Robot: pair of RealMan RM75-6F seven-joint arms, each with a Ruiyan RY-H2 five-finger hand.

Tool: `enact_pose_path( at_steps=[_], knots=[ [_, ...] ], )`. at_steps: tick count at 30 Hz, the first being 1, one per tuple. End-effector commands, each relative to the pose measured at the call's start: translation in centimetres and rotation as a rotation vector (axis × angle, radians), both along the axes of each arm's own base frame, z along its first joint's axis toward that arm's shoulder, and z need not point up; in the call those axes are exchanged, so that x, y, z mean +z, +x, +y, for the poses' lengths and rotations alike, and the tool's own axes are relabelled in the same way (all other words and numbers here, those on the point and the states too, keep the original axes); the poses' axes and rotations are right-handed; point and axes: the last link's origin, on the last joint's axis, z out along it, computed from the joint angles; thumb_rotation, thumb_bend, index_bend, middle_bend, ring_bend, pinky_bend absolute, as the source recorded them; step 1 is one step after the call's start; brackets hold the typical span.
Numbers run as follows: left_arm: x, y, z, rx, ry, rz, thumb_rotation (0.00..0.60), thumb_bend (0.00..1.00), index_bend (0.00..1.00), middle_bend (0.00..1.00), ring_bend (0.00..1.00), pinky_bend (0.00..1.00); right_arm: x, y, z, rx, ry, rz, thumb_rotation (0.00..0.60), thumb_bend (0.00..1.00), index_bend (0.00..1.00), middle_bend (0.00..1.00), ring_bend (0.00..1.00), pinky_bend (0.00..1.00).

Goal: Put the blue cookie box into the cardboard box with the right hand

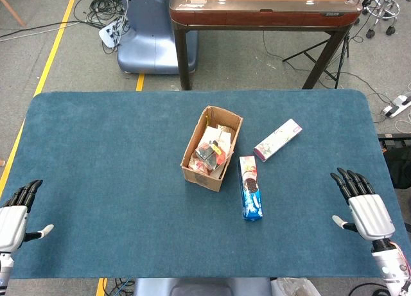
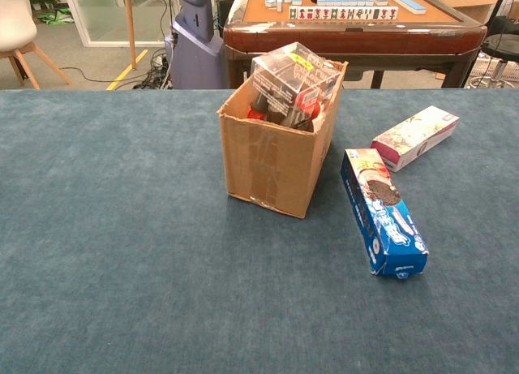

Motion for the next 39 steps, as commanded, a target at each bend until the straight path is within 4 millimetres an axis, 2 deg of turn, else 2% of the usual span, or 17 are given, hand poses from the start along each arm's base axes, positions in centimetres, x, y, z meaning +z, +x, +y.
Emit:
enact_pose_path(
  at_steps=[1, 12, 20, 27, 39],
  knots=[
    [0.0, 0.0, -0.1, 0.001, 0.001, 0.002, 0.6, 0.02, 0.08, 0.15, 0.15, 0.32, -0.1, 0.0, -0.1, -0.001, 0.007, 0.004, 0.6, 0.0, 0.0, 0.0, 0.0, 0.1],
    [0.2, -0.3, -0.2, 0.02, 0.001, -0.009, 0.6, 0.02, 0.11, 0.18, 0.16, 0.33, 0.3, 0.1, -1.4, -0.004, -0.015, -0.014, 0.6, 0.0, 0.0, 0.0, 0.0, 0.1],
    [0.5, -0.4, -0.1, 0.022, 0.01, -0.012, 0.6, 0.02, 0.11, 0.19, 0.16, 0.33, 0.9, 0.6, -4.3, 0.052, -0.012, 0.054, 0.6, 0.0, 0.0, 0.02, 0.0, 0.1],
    [0.8, -0.4, -0.2, 0.025, 0.025, -0.004, 0.6, 0.02, 0.12, 0.2, 0.16, 0.33, -0.8, 3.0, -6.7, 0.222, 0.116, 0.191, 0.6, 0.0, 0.05, 0.06, 0.0, 0.1],
    [1.4, -0.6, -0.3, 0.038, 0.049, -0.002, 0.6, 0.02, 0.26, 0.27, 0.21, 0.35, -4.5, 6.3, -8.6, 0.525, 0.303, 0.3, 0.6, 0.0, 0.15, 0.14, 0.01, 0.11]
  ],
)
